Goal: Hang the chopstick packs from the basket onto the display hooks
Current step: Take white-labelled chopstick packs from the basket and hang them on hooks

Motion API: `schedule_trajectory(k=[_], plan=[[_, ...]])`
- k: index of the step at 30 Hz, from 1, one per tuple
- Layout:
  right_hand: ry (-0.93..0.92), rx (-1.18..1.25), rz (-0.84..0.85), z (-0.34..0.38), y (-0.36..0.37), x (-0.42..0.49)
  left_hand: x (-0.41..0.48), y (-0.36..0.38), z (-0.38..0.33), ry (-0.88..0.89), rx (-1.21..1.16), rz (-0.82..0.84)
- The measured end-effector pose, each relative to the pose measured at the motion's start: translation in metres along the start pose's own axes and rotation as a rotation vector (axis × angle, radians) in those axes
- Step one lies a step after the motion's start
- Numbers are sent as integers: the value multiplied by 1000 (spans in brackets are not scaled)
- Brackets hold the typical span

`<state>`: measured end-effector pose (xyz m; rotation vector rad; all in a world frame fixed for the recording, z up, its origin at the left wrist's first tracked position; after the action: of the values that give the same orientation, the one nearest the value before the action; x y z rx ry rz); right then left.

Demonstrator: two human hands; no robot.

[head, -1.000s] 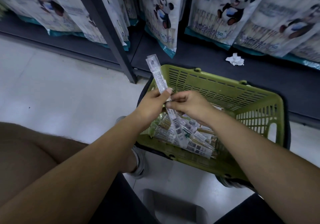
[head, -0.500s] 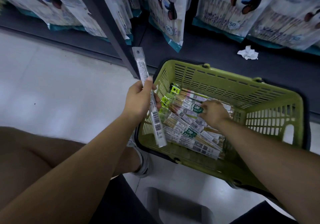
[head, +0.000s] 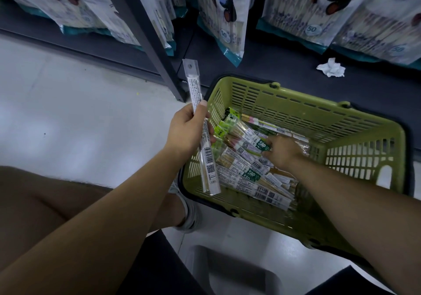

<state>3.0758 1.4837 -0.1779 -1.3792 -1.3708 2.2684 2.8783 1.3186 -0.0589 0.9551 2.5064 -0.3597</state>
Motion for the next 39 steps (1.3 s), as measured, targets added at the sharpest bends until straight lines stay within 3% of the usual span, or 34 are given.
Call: schedule_trajectory(k=[7, 14, 17, 20, 25, 29, 31, 36, 39], plan=[[29, 96, -27, -8, -17, -10, -4, 2, -3, 18, 21, 28], [-164, 759, -48, 38, -75, -59, -13, 9, -10, -11, 9, 50], [-270, 832, -54, 78, -87, -74, -19, 15, -9, -57, -94, 66], [-365, 673, -195, 103, -86, -88, -26, 18, -9, -36, -143, 92], [-463, -56, -495, 111, -83, -102, -29, 16, -14, 52, -21, 93], [-419, 100, -506, 98, -64, -97, -22, 0, -21, 43, -49, 16], [-369, 152, -431, 80, -46, -85, -16, -13, -22, 48, -84, -7], [-271, -9, 104, 33, 21, -68, -18, -26, -3, 60, -22, 61], [-208, -31, 133, 23, 45, -65, -20, -25, 5, 49, -38, 79]])
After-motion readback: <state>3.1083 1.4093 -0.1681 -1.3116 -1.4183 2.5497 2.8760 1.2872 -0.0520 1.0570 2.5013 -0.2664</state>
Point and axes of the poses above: each hand's wrist, its own x-axis towards the middle knuckle, its own y-axis out of the palm, z = x × y, the point moved 1 cm from there along x, towards the middle knuckle, and after that the axes turned 5 degrees about -x, right-handed, at the moved point
